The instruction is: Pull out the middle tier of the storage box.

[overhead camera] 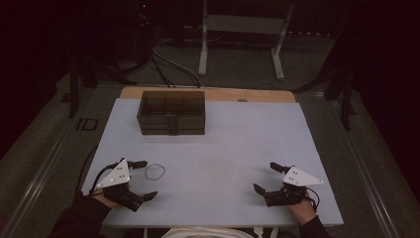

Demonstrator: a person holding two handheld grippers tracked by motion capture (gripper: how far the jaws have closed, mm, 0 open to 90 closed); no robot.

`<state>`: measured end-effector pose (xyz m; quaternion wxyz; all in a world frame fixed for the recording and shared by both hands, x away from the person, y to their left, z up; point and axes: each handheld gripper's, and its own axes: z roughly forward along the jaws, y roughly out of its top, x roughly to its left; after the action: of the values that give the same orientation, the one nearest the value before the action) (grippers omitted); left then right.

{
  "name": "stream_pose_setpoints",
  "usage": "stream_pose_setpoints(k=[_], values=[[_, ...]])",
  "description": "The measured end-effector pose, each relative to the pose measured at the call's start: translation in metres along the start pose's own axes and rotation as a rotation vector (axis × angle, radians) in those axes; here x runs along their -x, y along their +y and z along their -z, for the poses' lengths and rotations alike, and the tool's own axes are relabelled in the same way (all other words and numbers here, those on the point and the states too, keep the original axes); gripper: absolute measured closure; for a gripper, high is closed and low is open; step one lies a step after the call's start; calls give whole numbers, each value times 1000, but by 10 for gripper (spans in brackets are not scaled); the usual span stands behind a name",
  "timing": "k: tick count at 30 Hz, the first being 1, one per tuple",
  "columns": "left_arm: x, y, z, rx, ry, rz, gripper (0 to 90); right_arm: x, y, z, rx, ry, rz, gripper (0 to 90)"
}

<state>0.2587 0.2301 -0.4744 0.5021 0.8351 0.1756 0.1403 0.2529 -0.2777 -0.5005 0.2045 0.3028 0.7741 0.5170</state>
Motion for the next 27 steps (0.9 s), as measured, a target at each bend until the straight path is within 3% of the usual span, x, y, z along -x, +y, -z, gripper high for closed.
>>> stream_pose_setpoints(k=[8,27], values=[[-9,12,3,14,24,-29,7,-1,0,1,5,-3,2,27],[-31,41,1,-24,98,-134,7,-1,1,2,19,-7,4,27]])
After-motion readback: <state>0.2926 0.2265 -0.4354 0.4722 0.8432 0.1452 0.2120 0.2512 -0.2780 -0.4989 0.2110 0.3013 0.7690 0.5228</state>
